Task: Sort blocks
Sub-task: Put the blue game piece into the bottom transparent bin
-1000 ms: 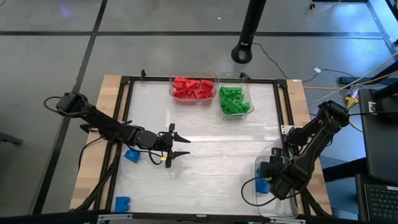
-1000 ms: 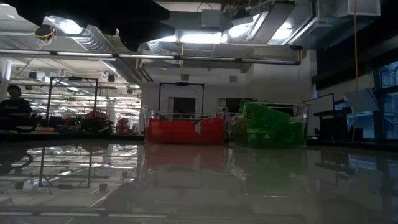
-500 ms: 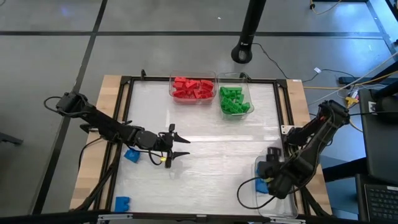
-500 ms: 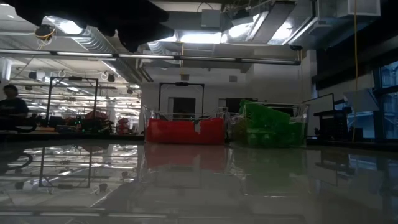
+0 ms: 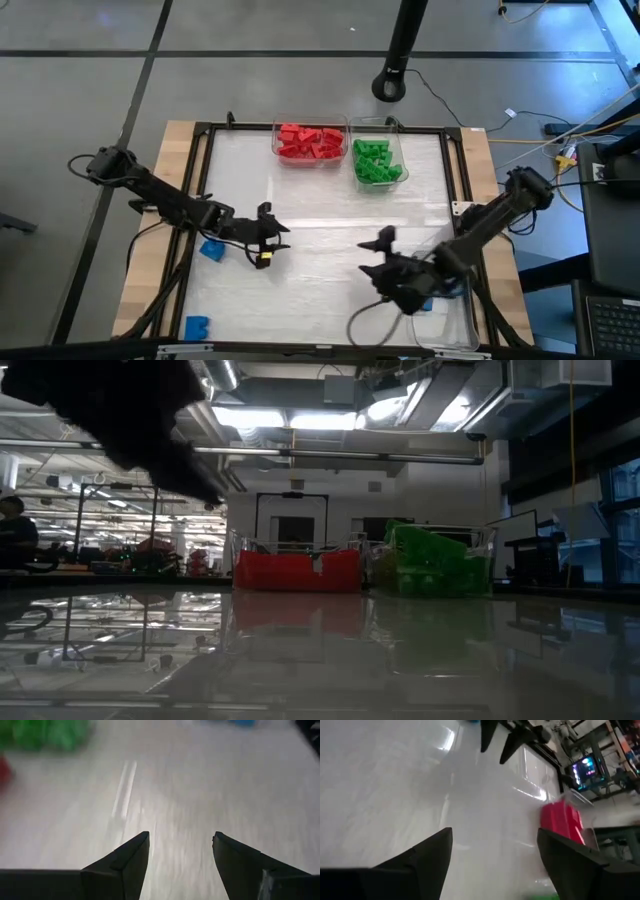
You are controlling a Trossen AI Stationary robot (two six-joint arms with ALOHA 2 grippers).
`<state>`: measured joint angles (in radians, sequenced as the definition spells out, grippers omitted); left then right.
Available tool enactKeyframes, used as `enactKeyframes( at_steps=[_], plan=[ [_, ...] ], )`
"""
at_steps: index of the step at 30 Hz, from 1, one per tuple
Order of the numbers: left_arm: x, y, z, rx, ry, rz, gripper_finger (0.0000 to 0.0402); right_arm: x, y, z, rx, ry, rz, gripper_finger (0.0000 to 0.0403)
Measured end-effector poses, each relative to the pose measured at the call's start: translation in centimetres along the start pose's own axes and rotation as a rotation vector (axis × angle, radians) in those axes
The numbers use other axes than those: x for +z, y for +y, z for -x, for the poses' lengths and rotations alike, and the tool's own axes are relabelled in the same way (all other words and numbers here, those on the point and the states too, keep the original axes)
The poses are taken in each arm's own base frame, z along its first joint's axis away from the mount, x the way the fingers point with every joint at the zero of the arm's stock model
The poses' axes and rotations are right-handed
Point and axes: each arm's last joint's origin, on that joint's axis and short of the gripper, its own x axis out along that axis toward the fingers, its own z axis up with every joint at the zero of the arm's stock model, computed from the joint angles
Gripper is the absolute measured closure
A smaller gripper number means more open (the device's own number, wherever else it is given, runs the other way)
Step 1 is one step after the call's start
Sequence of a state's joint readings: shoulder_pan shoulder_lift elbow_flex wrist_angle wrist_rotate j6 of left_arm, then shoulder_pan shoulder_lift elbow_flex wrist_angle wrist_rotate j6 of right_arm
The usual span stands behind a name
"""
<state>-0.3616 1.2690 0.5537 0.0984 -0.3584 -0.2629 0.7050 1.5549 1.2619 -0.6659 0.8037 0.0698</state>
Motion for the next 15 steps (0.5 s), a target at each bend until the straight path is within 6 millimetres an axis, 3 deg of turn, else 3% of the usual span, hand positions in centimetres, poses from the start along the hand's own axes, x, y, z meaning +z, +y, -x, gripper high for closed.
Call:
enactKeyframes(
  at_steps=[7,15],
  plan=[
    [-1.7,0.3,0.4,0.061,0.203,0.030,0.0196,-0.2,1.3,-6.2,0.016,0.022,0.116,0.0111],
    [4.2,-2.5,3.8,0.026,0.301,-0.072,0.0196,-1.5,3.7,-12.6,0.026,0.050,0.198,0.0111]
  ],
)
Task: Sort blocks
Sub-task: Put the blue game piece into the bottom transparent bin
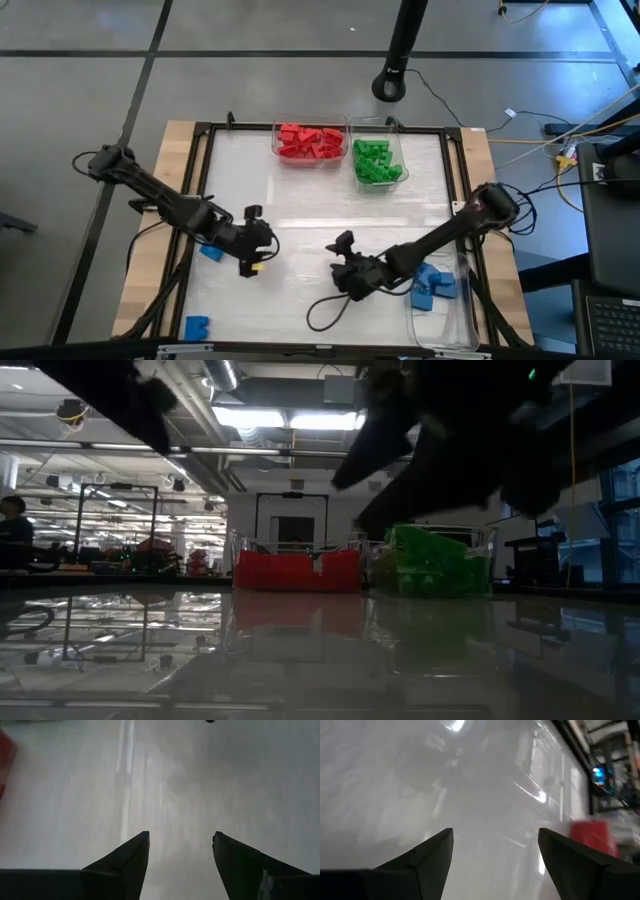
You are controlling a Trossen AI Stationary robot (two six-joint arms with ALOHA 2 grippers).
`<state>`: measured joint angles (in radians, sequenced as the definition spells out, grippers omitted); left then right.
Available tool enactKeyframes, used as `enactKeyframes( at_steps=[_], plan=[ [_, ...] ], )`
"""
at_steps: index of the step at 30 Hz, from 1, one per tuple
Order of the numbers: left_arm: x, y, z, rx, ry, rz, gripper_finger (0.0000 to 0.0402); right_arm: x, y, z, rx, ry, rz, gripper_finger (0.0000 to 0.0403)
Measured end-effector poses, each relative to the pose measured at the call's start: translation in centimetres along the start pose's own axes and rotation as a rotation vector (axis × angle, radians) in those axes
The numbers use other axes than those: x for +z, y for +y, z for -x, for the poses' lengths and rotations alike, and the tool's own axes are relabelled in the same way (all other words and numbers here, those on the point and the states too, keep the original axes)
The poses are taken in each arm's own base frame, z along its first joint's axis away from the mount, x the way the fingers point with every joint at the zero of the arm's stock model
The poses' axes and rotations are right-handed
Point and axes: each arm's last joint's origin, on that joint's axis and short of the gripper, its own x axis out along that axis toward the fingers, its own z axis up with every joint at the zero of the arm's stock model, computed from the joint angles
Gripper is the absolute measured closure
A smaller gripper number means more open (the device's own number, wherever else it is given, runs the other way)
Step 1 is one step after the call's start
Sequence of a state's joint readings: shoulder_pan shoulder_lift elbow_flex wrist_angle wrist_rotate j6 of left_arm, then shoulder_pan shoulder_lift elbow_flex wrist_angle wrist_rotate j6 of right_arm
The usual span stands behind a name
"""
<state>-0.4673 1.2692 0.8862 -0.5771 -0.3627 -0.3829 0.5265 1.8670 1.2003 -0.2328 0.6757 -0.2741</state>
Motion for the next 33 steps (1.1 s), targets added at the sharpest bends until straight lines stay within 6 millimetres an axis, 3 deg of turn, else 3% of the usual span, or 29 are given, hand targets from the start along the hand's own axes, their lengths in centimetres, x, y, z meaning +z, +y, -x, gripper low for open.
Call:
enactKeyframes(
  at_steps=[6,12,19,25,33],
  plan=[
    [-0.2,-0.5,2.6,0.012,0.171,0.037,0.0196,0.0,1.2,-2.4,0.044,-0.041,0.032,0.0111],
    [-0.8,-0.5,2.6,-0.042,0.268,0.149,0.0190,0.2,1.6,-2.9,0.035,-0.068,0.073,0.0111],
    [-1.3,-0.3,2.0,-0.019,0.353,0.157,0.0148,0.5,1.4,-2.9,0.015,-0.090,0.105,0.0111],
    [-3.2,-0.1,2.6,0.053,0.569,0.193,0.0140,0.5,1.4,-2.9,0.015,-0.089,0.108,0.0111],
    [-6.7,-1.3,2.5,0.119,0.702,0.215,0.0149,0.6,1.4,-2.8,0.012,-0.100,0.100,0.0111]
  ],
)
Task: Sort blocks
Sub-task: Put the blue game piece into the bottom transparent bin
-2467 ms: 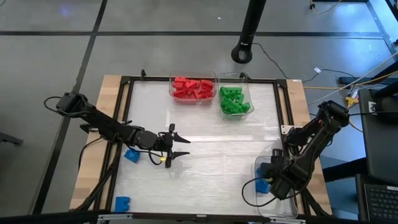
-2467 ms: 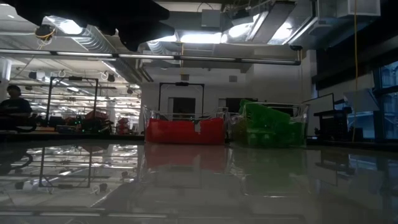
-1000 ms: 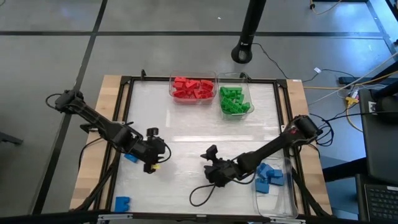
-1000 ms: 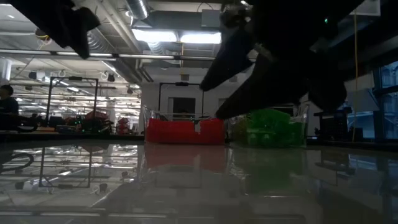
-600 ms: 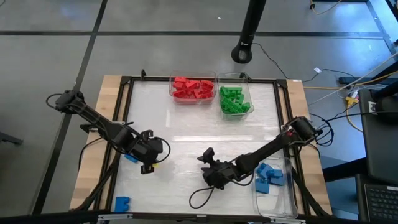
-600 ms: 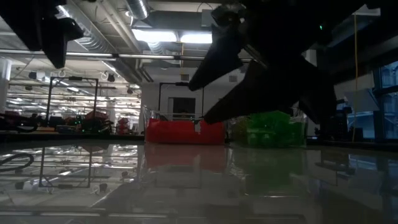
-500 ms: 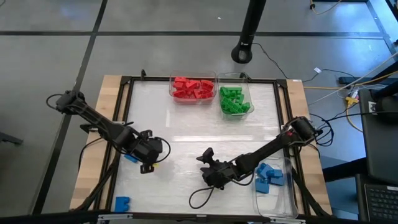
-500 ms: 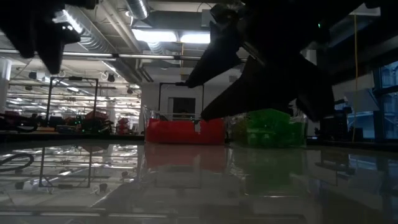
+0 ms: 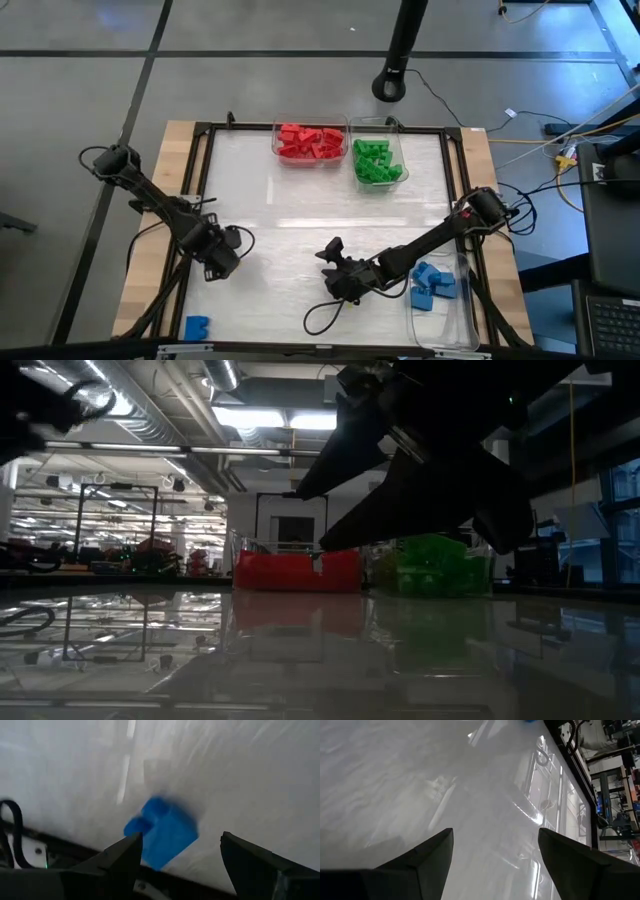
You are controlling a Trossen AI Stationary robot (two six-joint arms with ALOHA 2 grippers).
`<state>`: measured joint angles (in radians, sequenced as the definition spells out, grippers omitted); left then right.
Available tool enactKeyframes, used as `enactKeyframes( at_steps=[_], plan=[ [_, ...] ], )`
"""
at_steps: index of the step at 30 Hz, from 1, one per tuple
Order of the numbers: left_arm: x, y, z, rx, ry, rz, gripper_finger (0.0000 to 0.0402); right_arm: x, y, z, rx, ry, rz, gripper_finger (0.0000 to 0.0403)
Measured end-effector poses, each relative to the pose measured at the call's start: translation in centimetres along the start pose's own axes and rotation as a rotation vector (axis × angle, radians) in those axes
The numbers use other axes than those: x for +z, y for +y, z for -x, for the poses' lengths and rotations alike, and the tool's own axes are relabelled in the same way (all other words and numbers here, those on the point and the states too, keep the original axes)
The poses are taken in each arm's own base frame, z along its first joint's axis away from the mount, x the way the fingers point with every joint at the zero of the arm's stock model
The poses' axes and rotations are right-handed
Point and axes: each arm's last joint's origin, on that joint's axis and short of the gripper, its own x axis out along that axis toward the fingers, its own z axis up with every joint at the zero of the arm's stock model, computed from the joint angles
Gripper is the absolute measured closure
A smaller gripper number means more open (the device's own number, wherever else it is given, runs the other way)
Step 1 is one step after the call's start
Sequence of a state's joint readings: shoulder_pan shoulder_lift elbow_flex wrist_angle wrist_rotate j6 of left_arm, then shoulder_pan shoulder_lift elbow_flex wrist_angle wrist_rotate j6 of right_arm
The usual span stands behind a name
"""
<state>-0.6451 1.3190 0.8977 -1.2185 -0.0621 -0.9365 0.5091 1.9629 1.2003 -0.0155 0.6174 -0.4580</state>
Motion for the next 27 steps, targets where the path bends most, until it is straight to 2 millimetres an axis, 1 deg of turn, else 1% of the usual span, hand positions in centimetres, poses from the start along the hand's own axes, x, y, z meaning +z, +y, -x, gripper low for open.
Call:
enactKeyframes(
  at_steps=[4,7,10,14,17,22,27],
  plan=[
    [-1.0,0.1,-2.0,0.045,0.086,0.001,0.0150,0.0,0.0,0.0,0.000,-0.001,0.000,0.0111],
    [-1.3,0.1,-3.2,0.065,0.113,-0.008,0.0150,0.1,-0.1,0.0,-0.008,-0.012,-0.005,0.0111],
    [-1.4,0.2,-4.2,0.086,0.129,-0.011,0.0150,0.1,-0.3,-0.2,-0.008,-0.012,0.001,0.0111],
    [-1.6,0.3,-5.1,0.102,0.174,-0.041,0.0150,0.1,-0.3,-0.2,-0.007,-0.013,0.002,0.0111],
    [-1.6,0.2,-5.4,0.097,0.186,-0.067,0.0151,0.1,-0.3,-0.2,-0.007,-0.013,0.003,0.0111],
    [-1.2,-0.4,-5.5,0.021,0.146,-0.137,0.0151,0.1,-0.3,-0.2,-0.007,-0.013,0.002,0.0111],
    [-1.1,-0.5,-5.5,0.010,0.141,-0.167,0.0151,0.1,-0.3,-0.2,-0.007,-0.013,0.002,0.0111]
  ],
)
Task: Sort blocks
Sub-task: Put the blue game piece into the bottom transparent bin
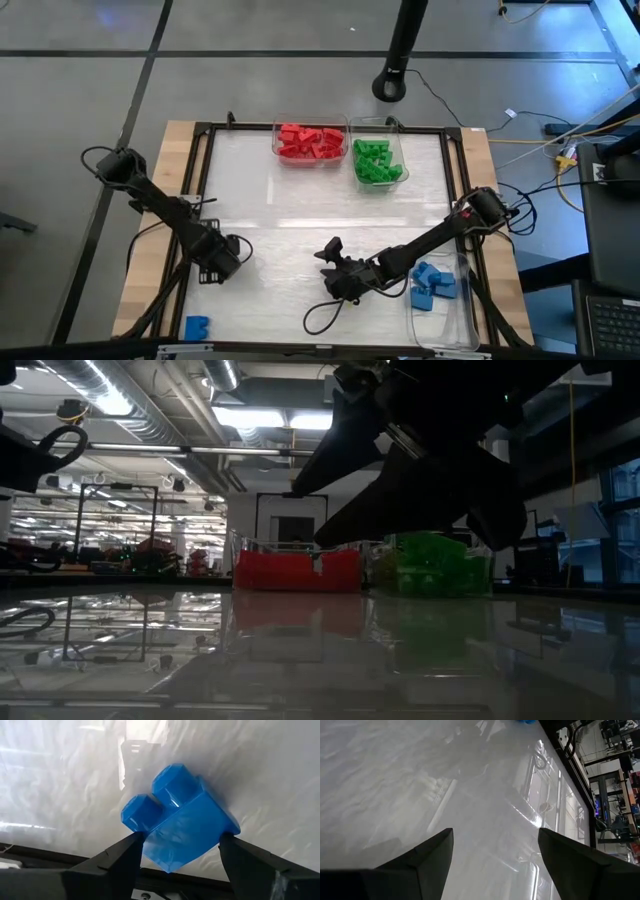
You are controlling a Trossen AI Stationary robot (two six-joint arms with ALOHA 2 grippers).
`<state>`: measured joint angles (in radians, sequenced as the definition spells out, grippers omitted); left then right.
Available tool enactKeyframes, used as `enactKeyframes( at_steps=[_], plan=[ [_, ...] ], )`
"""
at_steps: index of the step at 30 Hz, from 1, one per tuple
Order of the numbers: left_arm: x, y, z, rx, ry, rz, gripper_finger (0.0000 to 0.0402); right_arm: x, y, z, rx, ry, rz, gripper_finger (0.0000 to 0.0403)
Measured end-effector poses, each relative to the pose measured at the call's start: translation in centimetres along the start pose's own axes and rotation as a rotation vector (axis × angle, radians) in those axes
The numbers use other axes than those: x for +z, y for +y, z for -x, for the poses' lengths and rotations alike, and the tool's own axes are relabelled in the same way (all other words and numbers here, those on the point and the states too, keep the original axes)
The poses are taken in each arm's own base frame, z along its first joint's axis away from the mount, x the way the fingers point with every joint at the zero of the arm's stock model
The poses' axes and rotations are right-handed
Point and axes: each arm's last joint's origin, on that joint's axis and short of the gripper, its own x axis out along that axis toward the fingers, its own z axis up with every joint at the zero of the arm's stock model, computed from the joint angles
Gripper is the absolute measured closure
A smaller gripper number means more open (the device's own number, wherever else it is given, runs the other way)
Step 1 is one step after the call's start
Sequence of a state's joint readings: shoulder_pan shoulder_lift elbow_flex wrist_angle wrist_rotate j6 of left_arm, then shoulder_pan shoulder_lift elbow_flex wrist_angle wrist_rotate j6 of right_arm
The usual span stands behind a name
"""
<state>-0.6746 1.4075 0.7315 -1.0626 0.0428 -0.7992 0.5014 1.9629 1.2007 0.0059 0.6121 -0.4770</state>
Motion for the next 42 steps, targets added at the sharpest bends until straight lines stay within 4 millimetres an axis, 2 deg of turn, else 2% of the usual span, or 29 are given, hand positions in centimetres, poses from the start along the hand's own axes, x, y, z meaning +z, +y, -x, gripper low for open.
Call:
enactKeyframes(
  at_steps=[8,18,28,35,42],
  plan=[
    [0.7,-0.6,0.5,-0.051,-0.055,0.000,0.0151,0.0,0.0,0.0,0.000,0.000,0.000,0.0111],
    [3.6,-1.2,2.0,-0.212,-0.233,0.045,0.0151,0.0,0.0,0.0,0.000,0.001,0.000,0.0111],
    [4.3,-1.4,5.1,-0.222,-0.257,-0.034,0.0151,0.0,0.0,0.0,0.001,0.002,0.002,0.0111],
    [2.9,-2.1,3.6,-0.128,-0.271,-0.291,0.0151,0.0,0.0,0.0,0.002,0.003,0.002,0.0111],
    [2.7,-2.4,2.1,-0.112,-0.332,-0.326,0.0151,0.0,0.0,0.0,0.004,0.002,0.003,0.0111]
  ],
)
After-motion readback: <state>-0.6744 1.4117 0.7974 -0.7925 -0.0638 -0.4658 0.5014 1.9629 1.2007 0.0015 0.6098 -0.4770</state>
